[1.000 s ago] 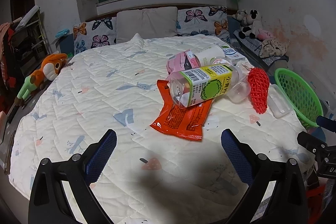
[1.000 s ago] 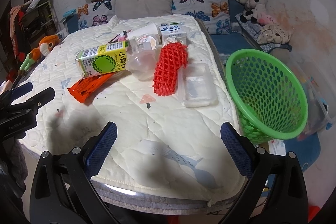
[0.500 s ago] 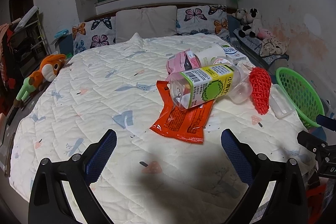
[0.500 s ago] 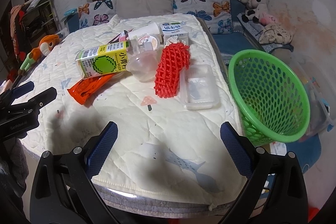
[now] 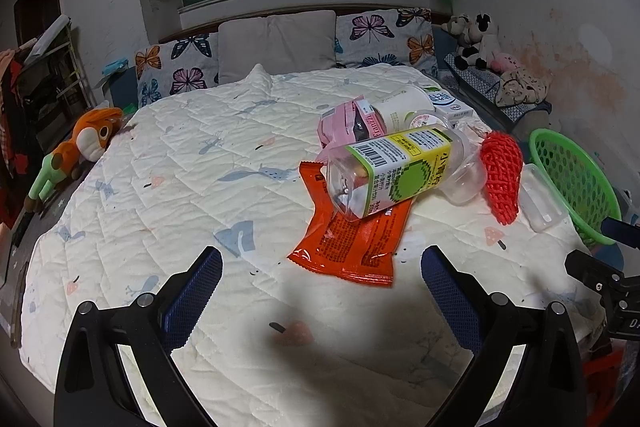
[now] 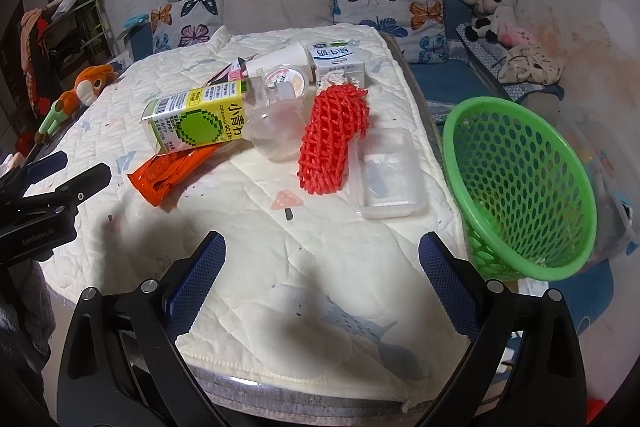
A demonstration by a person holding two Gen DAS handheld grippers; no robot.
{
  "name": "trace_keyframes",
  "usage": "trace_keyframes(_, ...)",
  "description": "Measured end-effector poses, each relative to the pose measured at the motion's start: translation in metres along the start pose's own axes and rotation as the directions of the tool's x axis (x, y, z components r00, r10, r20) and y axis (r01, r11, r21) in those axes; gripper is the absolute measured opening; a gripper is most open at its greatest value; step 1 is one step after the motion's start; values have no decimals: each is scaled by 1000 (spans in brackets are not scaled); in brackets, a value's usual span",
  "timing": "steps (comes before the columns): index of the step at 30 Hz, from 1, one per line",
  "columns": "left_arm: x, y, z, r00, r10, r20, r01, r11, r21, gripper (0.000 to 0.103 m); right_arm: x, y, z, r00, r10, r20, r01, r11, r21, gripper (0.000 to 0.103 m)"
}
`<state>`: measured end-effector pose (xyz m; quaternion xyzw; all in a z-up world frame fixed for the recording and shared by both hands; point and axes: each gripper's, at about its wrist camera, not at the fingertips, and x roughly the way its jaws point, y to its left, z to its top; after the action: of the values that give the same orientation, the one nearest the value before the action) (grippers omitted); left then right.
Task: Collect trash
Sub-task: 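Move right gripper toward red mesh net while left gripper approaches juice bottle, then grasp red mesh net with right gripper while left gripper grasps juice bottle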
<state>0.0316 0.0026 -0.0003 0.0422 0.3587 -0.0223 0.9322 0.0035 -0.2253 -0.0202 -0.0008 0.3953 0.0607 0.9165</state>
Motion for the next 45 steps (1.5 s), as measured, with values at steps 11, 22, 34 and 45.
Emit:
trace_keyframes(11,6,2,9,1000,4,3,-4,1000,20,97,12,-7,14,1000,10,-5,-10,1000,6,91)
trace_keyframes(22,17,0,31,999,-32,20,30,996,86,96,40,-23,45,997,71,-23,-70,996,50,81)
trace_keyframes(34,42,-24,62,991,-133,-3,129,958,256,95,74,-42,73,983,164,-78,-153,979,133,65)
trace_keyframes(45,75,-50,76,982,-177,-68,190,891,413,95,101,-45,86,973,200,-114,-179,968,173,57)
